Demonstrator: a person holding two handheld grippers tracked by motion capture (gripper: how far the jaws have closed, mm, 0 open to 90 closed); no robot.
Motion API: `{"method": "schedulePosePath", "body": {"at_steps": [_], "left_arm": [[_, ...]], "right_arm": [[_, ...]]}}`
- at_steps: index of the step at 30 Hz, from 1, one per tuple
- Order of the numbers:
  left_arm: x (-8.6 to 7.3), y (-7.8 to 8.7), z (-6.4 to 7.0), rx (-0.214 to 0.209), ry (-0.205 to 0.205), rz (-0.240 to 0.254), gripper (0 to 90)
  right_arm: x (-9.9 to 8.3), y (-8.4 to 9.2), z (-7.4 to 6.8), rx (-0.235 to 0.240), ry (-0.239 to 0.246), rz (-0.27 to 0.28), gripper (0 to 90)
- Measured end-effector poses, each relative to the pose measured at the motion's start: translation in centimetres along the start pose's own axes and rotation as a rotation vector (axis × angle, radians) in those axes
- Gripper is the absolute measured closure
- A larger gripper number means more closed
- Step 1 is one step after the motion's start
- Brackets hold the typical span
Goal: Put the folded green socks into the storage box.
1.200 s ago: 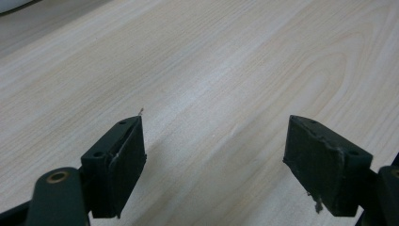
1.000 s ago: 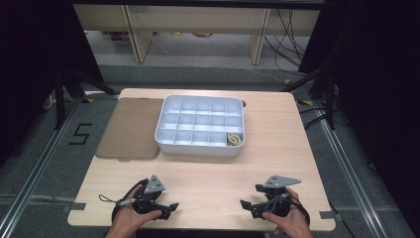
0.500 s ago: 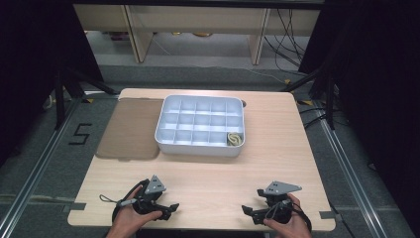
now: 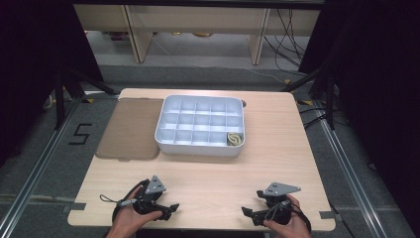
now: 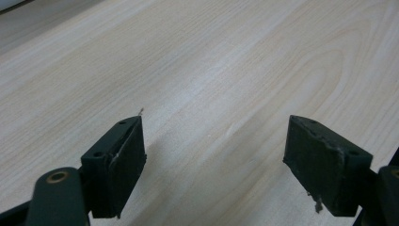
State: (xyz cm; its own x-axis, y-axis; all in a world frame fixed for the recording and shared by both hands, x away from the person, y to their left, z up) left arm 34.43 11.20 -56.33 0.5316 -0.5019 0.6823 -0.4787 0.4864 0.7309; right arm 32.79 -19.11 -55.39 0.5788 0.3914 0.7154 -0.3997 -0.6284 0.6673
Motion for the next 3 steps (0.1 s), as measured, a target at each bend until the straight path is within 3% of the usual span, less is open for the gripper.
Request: {"method": "schedulePosePath", "body": {"at_steps": [3], "left_arm": [[-0.03,-0.01,0.00,-0.008,-0.006,-0.002,19.8]], "right_arm": [[0.00,-0.03,-0.06,0.004,-0.003,-0.001,16.4]]}}
Point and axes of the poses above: each handheld gripper's, and its own axes: y roughly backward along the jaws, x roughly out of its top, z roughly to its right, the point moved 8 cm from there along -y, roughly forward along the jaws, and after that the axes turned 3 degrees about x, right-handed, at the moved point
